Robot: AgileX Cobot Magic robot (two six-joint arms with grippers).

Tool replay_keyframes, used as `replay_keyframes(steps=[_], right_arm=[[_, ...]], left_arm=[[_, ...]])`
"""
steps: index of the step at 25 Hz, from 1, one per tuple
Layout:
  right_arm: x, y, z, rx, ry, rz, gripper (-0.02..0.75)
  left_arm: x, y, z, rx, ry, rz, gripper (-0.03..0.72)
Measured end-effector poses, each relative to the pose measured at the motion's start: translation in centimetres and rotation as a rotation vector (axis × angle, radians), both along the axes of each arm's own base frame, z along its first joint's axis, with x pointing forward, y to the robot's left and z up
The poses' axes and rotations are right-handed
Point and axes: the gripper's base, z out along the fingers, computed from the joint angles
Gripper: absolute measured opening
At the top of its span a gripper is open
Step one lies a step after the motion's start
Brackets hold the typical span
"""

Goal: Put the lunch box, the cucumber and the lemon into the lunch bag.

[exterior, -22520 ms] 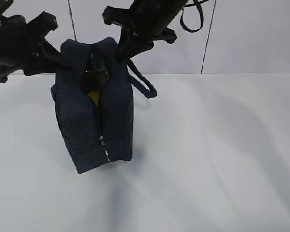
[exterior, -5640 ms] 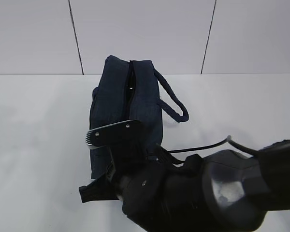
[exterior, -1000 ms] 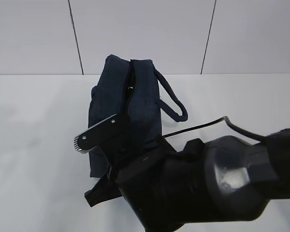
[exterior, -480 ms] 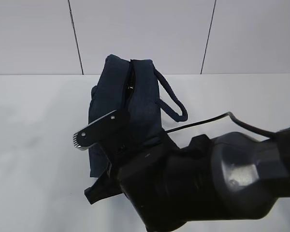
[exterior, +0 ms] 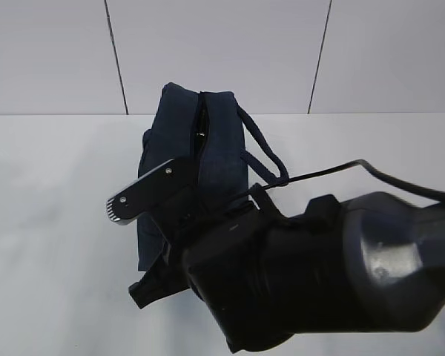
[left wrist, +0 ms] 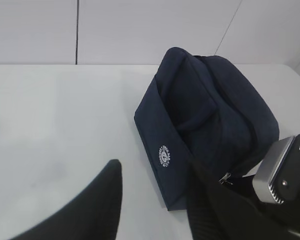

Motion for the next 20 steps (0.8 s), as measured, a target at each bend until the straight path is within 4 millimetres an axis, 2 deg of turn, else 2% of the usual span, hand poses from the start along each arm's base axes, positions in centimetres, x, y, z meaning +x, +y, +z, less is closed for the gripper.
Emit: replay_keyframes(steps=[20], right_arm=[[0.1,-0.8,0.9,-0.115,-0.068,0.046,0.008]], left_arm=[[0.0,0.0,0.1,-0.004,-0.009,0.006,0.308]])
